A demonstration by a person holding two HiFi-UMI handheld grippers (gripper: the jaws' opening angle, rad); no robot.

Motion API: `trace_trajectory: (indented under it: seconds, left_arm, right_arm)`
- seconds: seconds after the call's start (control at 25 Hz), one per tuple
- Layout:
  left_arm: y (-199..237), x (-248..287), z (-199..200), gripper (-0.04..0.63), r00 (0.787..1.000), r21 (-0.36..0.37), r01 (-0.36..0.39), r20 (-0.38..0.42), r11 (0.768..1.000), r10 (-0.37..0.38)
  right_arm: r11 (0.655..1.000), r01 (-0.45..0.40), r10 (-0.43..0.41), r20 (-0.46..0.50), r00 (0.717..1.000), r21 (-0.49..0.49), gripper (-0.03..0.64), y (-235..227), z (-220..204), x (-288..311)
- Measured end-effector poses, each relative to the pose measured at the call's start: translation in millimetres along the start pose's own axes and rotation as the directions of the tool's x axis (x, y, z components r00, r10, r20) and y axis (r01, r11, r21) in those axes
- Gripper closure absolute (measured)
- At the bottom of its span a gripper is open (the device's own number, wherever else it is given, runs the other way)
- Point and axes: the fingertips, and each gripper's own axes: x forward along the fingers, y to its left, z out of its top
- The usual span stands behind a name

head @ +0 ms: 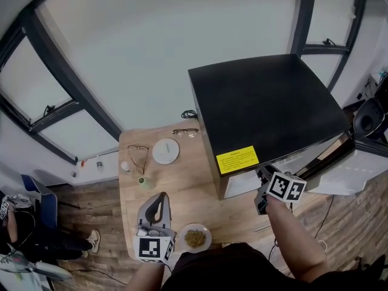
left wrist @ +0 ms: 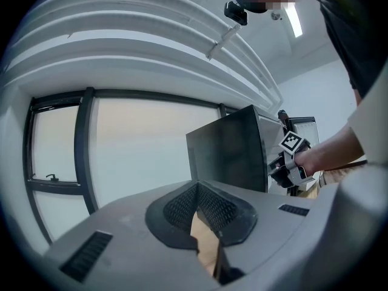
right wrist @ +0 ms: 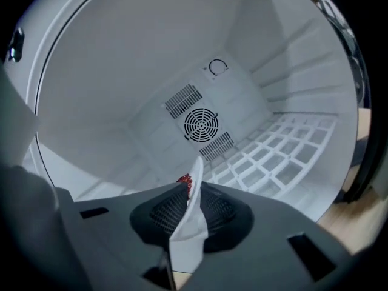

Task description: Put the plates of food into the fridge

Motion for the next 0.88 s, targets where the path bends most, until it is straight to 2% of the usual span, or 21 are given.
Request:
trace_trajectory:
  seconds: [0.08, 0.24, 0.32, 0.44, 0.6, 0.72, 0.88]
  left_arm:
    - [2, 0, -4, 0.591, 1.0, -0.005, -0.006, -0.009, 1.0, 0.006]
    - [7, 0, -7, 0.591, 1.0, -0.024, -0.027, -0.013, 0.999, 0.026]
    - [8, 0, -7, 0.591, 0.999, -0.026, -0.034, -0.012, 0.999, 0.033]
    - [7, -1, -8, 0.591, 0.999, -0.03, -0.038, -0.011, 0.999, 0.038]
    - [3, -5, -11, 0.591, 0.999, -0.039, -0.045, -0.014, 0.998, 0.044]
    - [0, -8, -15, 0.591, 0.998, -0.055, -0.055, -0.023, 0.997, 0.054]
    - [-1, -14, -17, 0.591, 0.997, -0.059, -0.076, -0.028, 0.995, 0.075]
  right_arm:
    - [0.997, 0.027, -0.029, -0.033, 0.999, -0.068, 0.549, -3, 1, 8]
    - [0.995, 0.031, -0.041, -0.103, 0.994, -0.095, 0.54, -3, 7, 23]
    - [0.988, 0.048, -0.066, -0.117, 0.991, -0.148, 0.528, -4, 10, 28]
    - [0.967, 0.096, -0.127, -0.118, 0.985, -0.236, 0.511, -11, 9, 28]
    - [0.93, 0.141, -0.181, -0.088, 0.979, -0.34, 0.436, -16, 12, 23]
    - [0.913, 0.167, -0.2, -0.05, 0.979, -0.373, 0.411, -19, 18, 20]
    - [0.915, 0.181, -0.198, -0.011, 0.98, -0.362, 0.4, -22, 22, 15]
